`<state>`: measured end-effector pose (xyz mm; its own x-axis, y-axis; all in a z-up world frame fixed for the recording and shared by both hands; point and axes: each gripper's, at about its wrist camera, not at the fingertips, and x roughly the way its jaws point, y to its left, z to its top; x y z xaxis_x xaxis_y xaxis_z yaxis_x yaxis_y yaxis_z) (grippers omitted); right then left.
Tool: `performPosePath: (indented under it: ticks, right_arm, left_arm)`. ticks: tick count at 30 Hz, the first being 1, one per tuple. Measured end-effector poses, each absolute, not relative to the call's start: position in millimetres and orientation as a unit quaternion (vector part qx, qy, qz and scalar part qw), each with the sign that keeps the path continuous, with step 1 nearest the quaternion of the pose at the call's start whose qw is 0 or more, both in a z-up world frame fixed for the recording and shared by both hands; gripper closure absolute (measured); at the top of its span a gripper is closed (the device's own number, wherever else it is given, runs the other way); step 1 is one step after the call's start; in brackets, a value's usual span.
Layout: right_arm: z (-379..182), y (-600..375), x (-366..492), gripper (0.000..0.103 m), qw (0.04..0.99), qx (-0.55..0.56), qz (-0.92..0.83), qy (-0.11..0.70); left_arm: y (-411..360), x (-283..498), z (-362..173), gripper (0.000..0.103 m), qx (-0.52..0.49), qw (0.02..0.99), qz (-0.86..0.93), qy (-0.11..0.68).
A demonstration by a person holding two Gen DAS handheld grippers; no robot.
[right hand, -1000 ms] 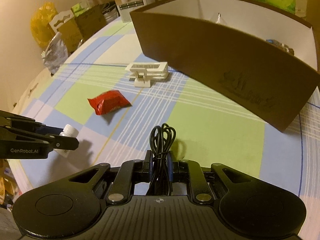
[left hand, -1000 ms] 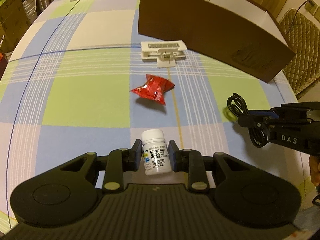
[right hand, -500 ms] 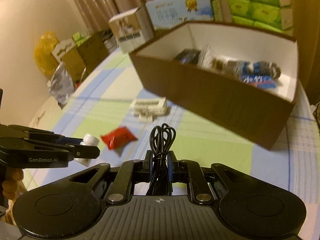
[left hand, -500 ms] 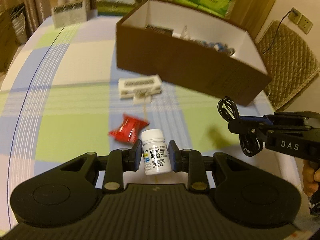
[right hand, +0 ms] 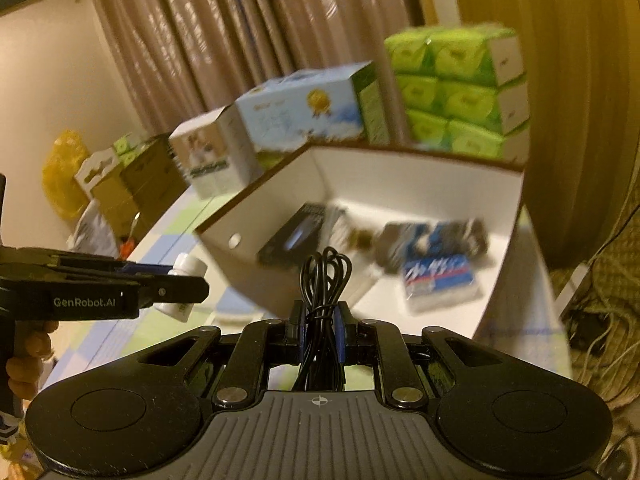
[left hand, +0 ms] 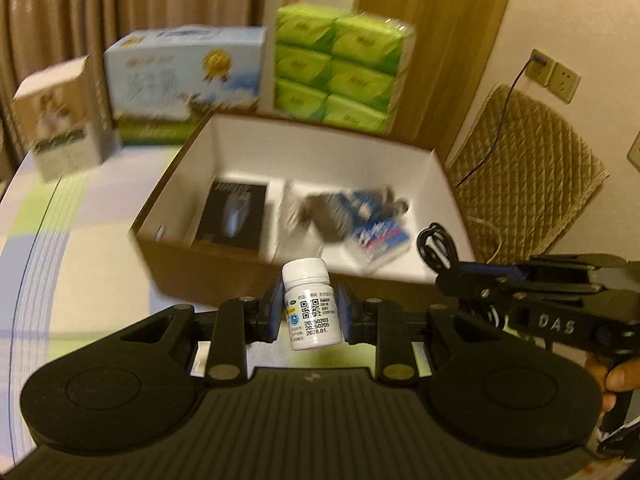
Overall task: Organize objects
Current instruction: 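Lower the pill bottle and black cable into the brown box and open both tools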
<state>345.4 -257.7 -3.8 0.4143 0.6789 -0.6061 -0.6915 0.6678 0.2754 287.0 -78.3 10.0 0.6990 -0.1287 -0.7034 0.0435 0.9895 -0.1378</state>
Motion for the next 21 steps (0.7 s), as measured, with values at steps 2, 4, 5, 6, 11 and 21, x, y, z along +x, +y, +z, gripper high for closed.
performPosePath:
  ticks: [2,4,5,6,11,21]
  right_arm:
    - [-0.9,-258.1,357.0,0.092,0.844,-0.01,0.404,0.352]
    - [0.9,-257.5,366.9,0.092,0.845,-0.016,0.404,0.349]
    - [1.2,-257.8,371.0,0.092,0.846,-0.022,0.404,0.348]
    - [1.3,-258.0,374.9,0.092,0.846,-0.028,0.404,0.346]
    - [-4.0,-255.1,395.0,0.092,0.844,-0.054,0.404,0.347]
    - [-28.9,-244.3,425.0,0.092,0.828,-0.085,0.401,0.381]
  left_arm:
    - [-86.4,304.3,14.4,0.08,-0.053,0.921,-0.058,0.381]
    - [-93.4,320.4,15.5,0.08,-0.049,0.92,-0.066,0.383]
    - [-97.4,326.7,14.9,0.08,-0.045,0.92,-0.071,0.383]
    - [-101.1,333.4,13.9,0.08,-0.041,0.919,-0.074,0.385]
    - [-108.5,363.8,6.1,0.08,-0.037,0.914,-0.085,0.396]
    - [-119.8,411.6,-28.1,0.08,-0.036,0.889,-0.101,0.445]
